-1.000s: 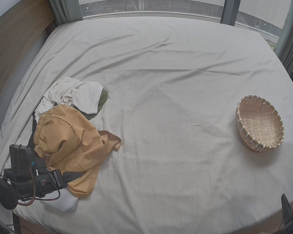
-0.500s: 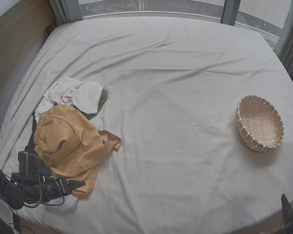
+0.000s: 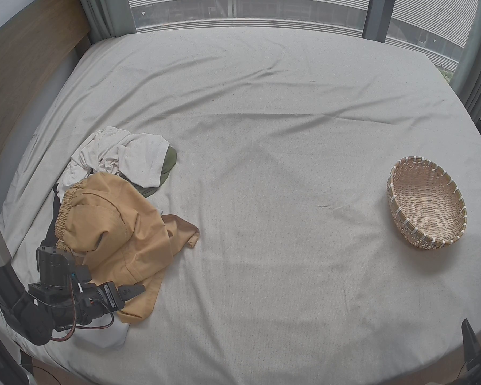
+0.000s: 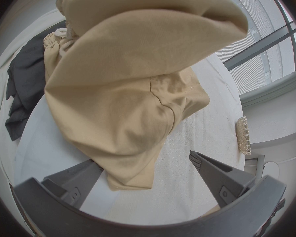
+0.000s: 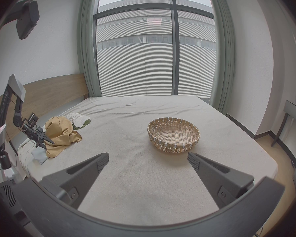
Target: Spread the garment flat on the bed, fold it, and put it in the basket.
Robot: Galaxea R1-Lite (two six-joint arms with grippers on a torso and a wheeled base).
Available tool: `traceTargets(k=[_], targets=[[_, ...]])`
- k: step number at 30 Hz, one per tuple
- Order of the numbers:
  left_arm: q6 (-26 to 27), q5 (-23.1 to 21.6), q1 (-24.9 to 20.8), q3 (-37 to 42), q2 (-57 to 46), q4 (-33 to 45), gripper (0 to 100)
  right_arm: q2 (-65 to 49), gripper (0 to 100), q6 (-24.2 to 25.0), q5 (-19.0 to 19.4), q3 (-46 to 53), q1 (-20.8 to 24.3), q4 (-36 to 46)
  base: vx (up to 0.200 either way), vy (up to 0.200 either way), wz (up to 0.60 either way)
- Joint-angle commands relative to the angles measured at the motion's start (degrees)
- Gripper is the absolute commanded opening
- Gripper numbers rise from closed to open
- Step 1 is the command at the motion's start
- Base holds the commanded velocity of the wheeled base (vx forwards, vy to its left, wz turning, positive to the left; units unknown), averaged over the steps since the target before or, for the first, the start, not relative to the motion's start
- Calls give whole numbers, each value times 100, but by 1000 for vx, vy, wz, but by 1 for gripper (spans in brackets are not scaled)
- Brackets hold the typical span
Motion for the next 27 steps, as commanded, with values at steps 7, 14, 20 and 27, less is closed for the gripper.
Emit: traceTargets(k=[7, 14, 20, 27], targets=[[-428, 102, -77, 17, 677, -1157, 100, -40, 100, -2, 2, 101, 2, 0, 0, 0, 0], [-498, 173, -156, 35, 932, -1439, 0, -40, 100, -2, 2, 101, 2, 0, 0, 0, 0], [-586, 155, -411, 61, 1047, -1553, 0, -40, 100, -2, 2, 101, 2, -9, 0, 0, 0], [-1368, 182, -1097, -36, 1082, -2449, 0, -40, 100, 6, 2, 101, 2, 0, 0, 0, 0]])
